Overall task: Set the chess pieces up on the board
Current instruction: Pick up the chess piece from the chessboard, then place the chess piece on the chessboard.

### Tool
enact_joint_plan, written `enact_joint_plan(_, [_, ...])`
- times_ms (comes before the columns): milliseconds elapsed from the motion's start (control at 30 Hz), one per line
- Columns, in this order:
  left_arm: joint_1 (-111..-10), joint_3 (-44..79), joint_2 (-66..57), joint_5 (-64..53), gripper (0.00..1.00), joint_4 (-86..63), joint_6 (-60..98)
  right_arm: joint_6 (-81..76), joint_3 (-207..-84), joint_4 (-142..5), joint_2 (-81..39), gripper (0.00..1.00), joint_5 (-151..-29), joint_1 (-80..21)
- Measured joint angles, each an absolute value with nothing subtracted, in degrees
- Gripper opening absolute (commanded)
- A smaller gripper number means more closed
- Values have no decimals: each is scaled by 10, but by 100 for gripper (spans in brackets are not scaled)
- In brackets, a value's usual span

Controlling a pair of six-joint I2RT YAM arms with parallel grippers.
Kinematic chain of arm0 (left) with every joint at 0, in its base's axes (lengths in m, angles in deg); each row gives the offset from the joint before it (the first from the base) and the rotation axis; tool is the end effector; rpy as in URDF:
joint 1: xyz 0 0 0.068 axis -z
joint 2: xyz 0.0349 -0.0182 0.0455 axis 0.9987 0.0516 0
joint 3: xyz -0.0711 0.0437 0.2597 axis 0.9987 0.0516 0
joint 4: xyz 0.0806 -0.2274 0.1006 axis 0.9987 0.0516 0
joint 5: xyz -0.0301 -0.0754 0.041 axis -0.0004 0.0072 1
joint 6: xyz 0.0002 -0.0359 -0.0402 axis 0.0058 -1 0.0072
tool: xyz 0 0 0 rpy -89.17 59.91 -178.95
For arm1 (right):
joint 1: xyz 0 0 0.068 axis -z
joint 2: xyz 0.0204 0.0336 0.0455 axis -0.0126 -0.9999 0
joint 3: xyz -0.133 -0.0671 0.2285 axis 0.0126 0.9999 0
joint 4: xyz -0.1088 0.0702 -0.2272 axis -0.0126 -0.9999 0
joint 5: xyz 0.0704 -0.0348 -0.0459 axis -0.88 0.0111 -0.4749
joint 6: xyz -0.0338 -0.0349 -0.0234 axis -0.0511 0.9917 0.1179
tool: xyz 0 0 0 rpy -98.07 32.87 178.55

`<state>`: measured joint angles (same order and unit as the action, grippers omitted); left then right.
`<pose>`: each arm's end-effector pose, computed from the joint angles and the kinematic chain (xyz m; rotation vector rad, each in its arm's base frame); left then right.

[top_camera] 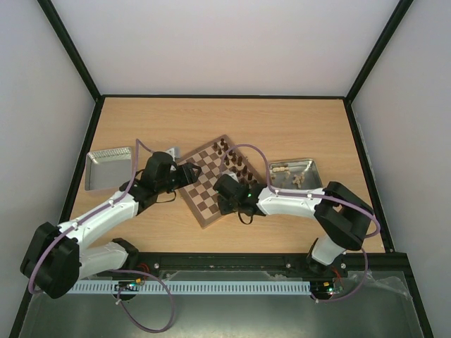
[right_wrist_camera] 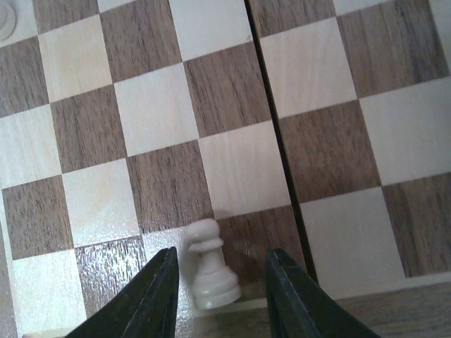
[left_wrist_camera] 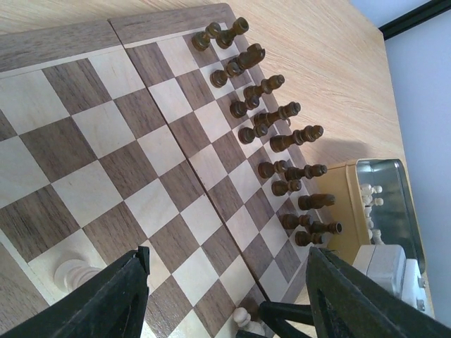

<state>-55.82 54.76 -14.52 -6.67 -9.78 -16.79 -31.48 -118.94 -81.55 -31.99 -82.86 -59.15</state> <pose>0.2066 -0.1320 0.2258 -0.2018 2.2379 -0.9575 0.1625 0.2651 0.1645 -0.5249 2.6322 0.6067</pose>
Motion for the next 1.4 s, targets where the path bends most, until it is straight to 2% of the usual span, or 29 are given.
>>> enact_joint_plan(267, [-558, 548, -150, -64, 64, -98, -168, -304, -1208, -844, -336, 13, -790, -610])
enact_joint_plan(333, [-558, 548, -153, -63, 64, -98, -168, -302, -1208, -845, -337, 11, -785, -611])
enact_joint_plan(533, [-558, 548, -153, -70, 67, -97, -168, -283, -1194, -818, -330, 10, -774, -615])
enact_joint_plan(667, [-563, 548, -159, -98, 69, -88, -168, -245, -1147, -760, -279, 11, -775, -615])
enact_joint_plan(967, [-605, 530, -186, -268, 72, -74, -168, -120, -1071, -548, -102, 13, -827, -615])
enact_joint_plan(1067, [-606, 520, -189, -323, 68, -85, -171, -83, -1068, -512, -97, 13, -849, -615])
enact_joint_plan(1167, [-606, 518, -192, -369, 56, -102, -180, -57, -1062, -493, -97, 13, -864, -615])
enact_joint_plan(1400, [-606, 518, -198, -413, 39, -102, -173, -29, -1060, -478, -96, 12, -877, -615])
